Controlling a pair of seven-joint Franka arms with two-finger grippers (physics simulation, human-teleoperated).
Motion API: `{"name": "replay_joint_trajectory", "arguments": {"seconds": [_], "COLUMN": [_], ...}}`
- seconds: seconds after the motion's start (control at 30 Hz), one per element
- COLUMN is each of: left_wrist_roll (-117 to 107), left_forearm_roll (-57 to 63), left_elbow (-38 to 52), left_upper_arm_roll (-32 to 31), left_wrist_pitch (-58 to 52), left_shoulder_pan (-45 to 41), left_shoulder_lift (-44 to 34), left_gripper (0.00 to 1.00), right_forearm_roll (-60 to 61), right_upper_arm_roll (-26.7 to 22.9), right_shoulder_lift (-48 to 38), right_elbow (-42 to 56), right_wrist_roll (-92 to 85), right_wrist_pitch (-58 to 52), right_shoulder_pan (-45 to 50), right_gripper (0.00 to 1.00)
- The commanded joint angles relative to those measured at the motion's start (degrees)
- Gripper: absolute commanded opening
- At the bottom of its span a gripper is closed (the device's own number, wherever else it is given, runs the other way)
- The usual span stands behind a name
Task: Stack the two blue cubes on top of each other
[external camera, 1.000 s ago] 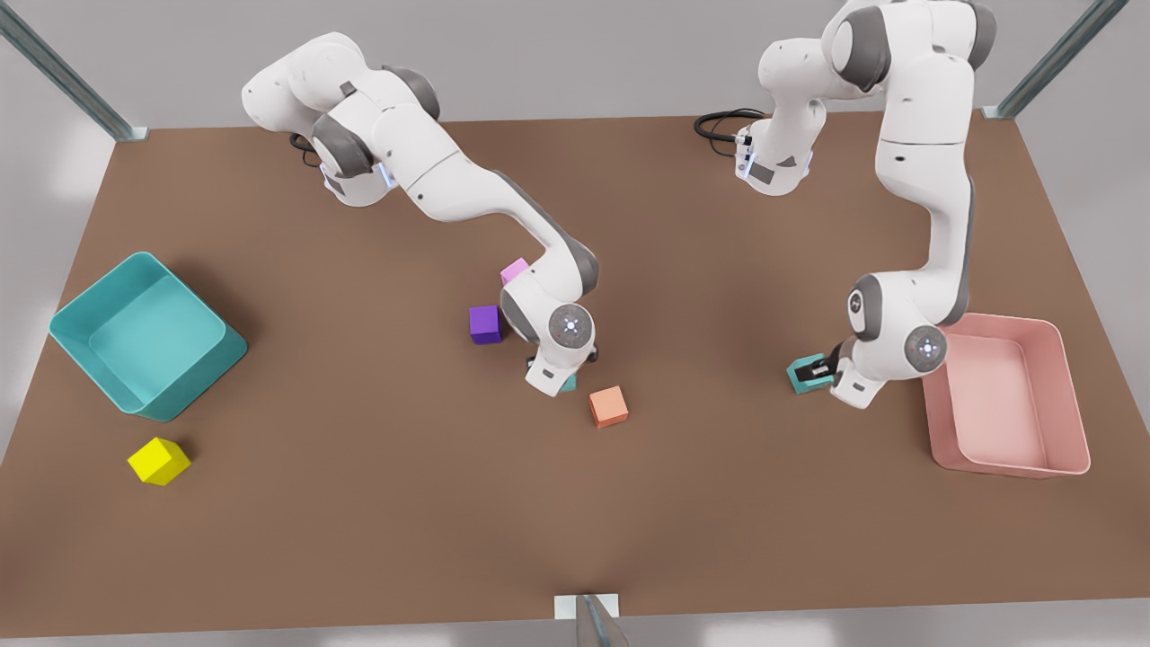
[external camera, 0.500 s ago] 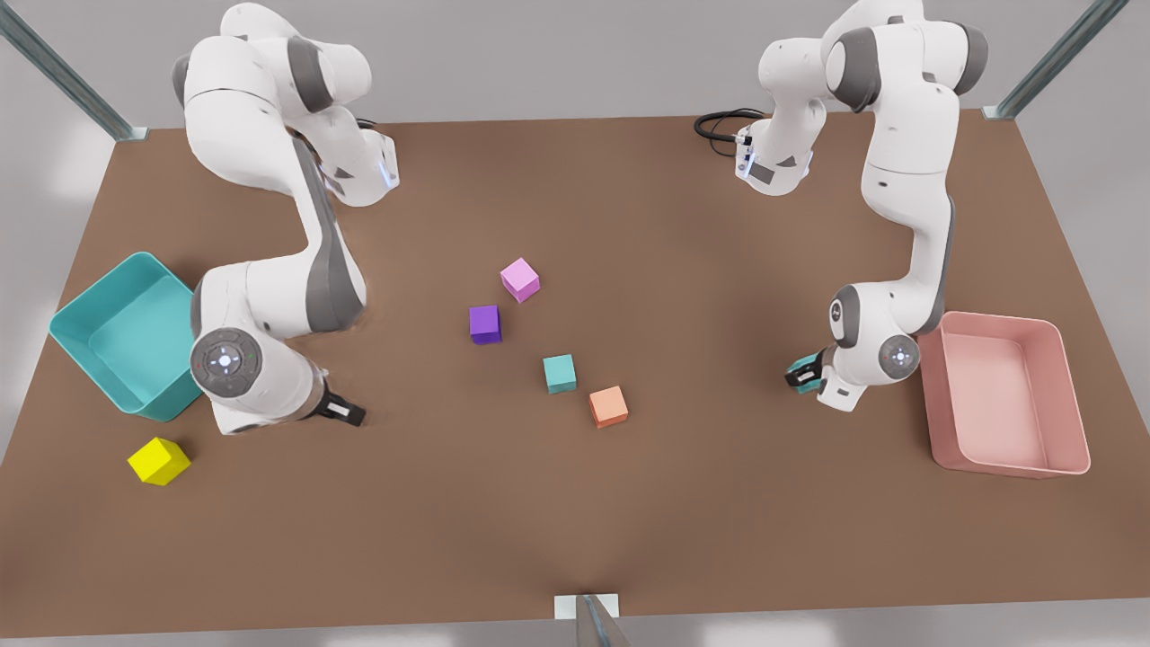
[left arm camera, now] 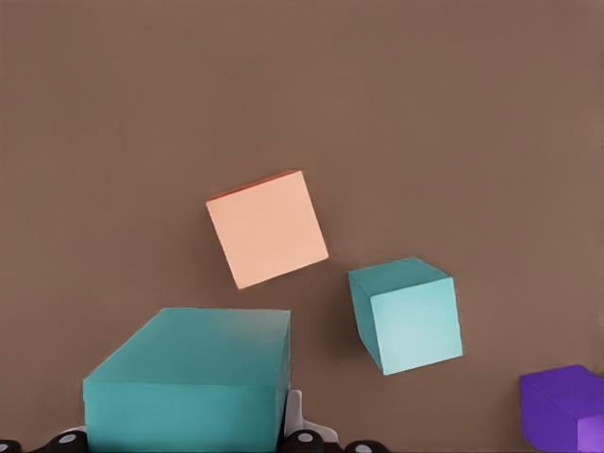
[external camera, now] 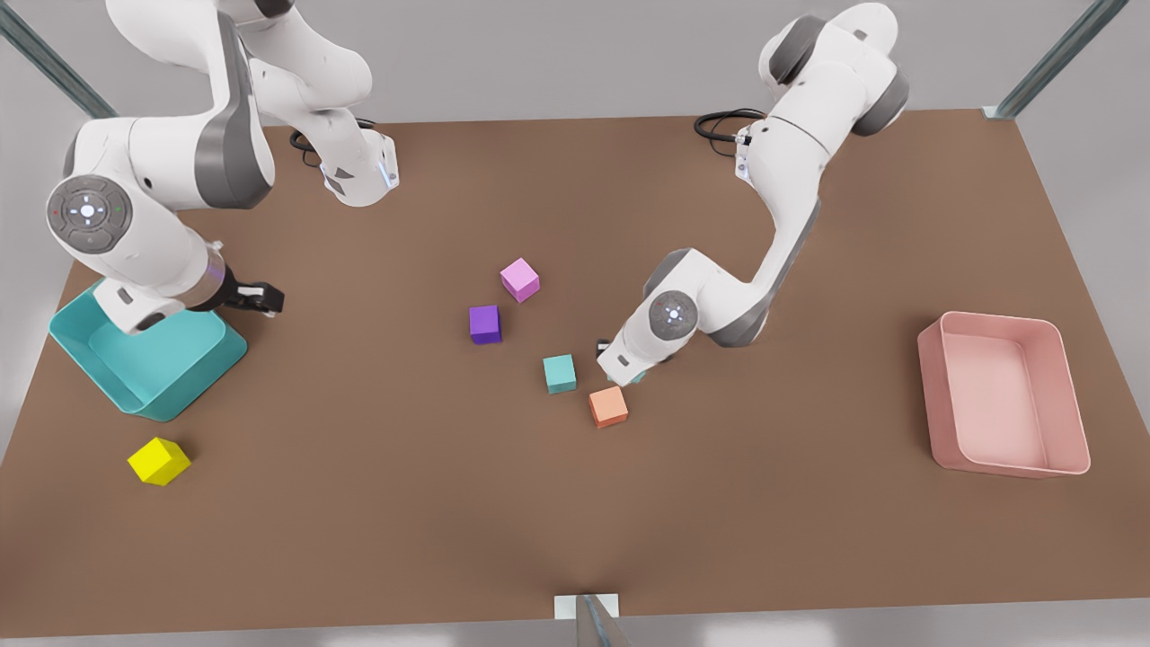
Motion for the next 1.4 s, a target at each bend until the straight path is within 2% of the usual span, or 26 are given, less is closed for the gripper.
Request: {"name": "replay_joint_trajectory", "arguments": {"seconds": [0.0,0.17,0.3,0.4,0.47,0.77,1.1,1.13,1.17,1.37], "left_wrist_roll": [-36.2,-40.2,-40.3,-40.3,-40.3,-40.1,-40.1,-40.1,-40.1,-40.2], "left_forearm_roll": [2.4,2.4,2.4,3.7,4.1,7.1,7.3,7.3,7.3,7.4], "left_elbow": [3.2,6.1,6.7,13.5,14.3,18.3,18.6,18.6,18.6,18.7], "left_upper_arm_roll": [-0.1,-0.1,-0.1,0.1,0.2,0.2,0.1,0.1,0.1,0.1], "left_wrist_pitch": [-2.0,-1.9,-1.9,-1.9,-1.9,-1.8,-1.7,-1.5,-0.7,-3.2], "left_shoulder_pan": [-2.1,-7.7,-9.0,-9.9,-9.9,-10.0,-10.9,-10.9,-10.9,-10.6], "left_shoulder_lift": [2.4,5.7,7.1,11.3,11.9,13.8,15.1,15.2,15.4,14.5], "left_gripper": [0.64,0.64,0.64,0.64,0.64,0.64,0.64,0.75,0.99,1.0], "right_forearm_roll": [0.0,0.1,0.2,1.7,1.7,1.7,1.4,1.5,1.5,1.7], "right_upper_arm_roll": [0.0,0.0,-0.1,-0.5,-0.4,-0.5,-0.4,-0.4,-0.4,-0.4], "right_shoulder_lift": [0.1,0.6,0.6,1.7,3.9,3.9,4.3,4.3,4.3,4.4], "right_elbow": [0.1,0.1,0.1,0.8,3.4,3.3,3.2,3.2,3.2,3.2], "right_wrist_roll": [-12.4,-12.4,-12.4,-12.7,-13.1,-13.1,-12.9,-12.9,-12.9,-13.1], "right_wrist_pitch": [-0.9,-0.9,-0.9,-0.9,-2.4,-2.5,-3.1,-3.0,-3.0,-3.1], "right_shoulder_pan": [-0.2,-0.3,-0.5,-0.9,-1.3,-1.4,-1.3,-1.3,-1.3,-1.4], "right_gripper": [1.0,1.0,1.0,1.0,1.0,1.0,1.0,1.0,1.0,1.0]}}
